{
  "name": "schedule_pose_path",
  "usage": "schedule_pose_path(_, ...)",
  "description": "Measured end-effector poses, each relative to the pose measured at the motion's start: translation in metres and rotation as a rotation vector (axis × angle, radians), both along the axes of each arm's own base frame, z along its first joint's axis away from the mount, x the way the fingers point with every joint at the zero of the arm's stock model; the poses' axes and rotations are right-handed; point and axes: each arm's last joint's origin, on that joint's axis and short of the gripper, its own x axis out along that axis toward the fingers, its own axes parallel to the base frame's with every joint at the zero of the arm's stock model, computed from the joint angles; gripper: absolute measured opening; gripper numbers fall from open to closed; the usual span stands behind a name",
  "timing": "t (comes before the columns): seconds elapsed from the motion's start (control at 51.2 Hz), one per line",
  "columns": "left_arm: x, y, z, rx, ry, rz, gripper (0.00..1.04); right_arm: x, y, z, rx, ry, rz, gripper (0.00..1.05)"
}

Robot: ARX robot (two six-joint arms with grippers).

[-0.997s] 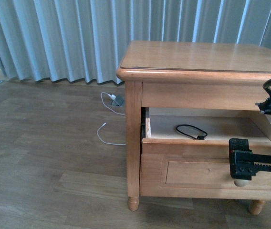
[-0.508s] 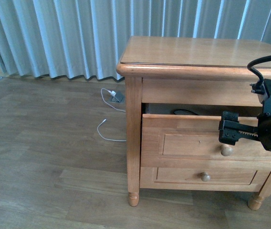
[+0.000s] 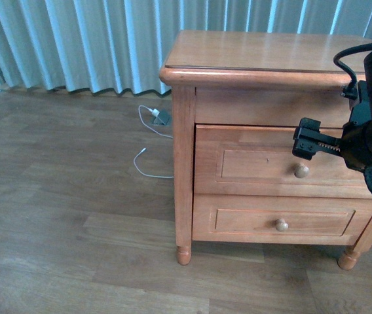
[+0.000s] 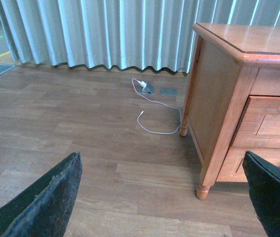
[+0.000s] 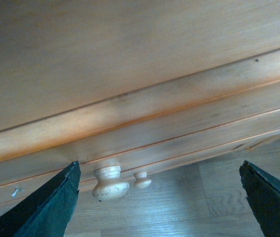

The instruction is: Put charger into drawer

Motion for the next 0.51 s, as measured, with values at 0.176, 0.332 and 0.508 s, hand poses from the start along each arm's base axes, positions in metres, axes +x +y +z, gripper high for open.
schedule_pose_path(0.176,0.000,0.000,0.000,0.000,0.000,0.000,0.99,0.010,0.001,-0.004,0.023,0.004,-0.026,0.97)
schedule_pose_path(0.332,0.000,0.000,0.000,0.000,0.000,0.000,0.99,0.016,0.000,-0.005,0.048,0.000,-0.050,0.97)
schedule_pose_path(0.508,0.000,0.000,0.000,0.000,0.000,0.000,0.99,0.017,-0.002,-0.005,0.099,-0.016,-0.081,0.97)
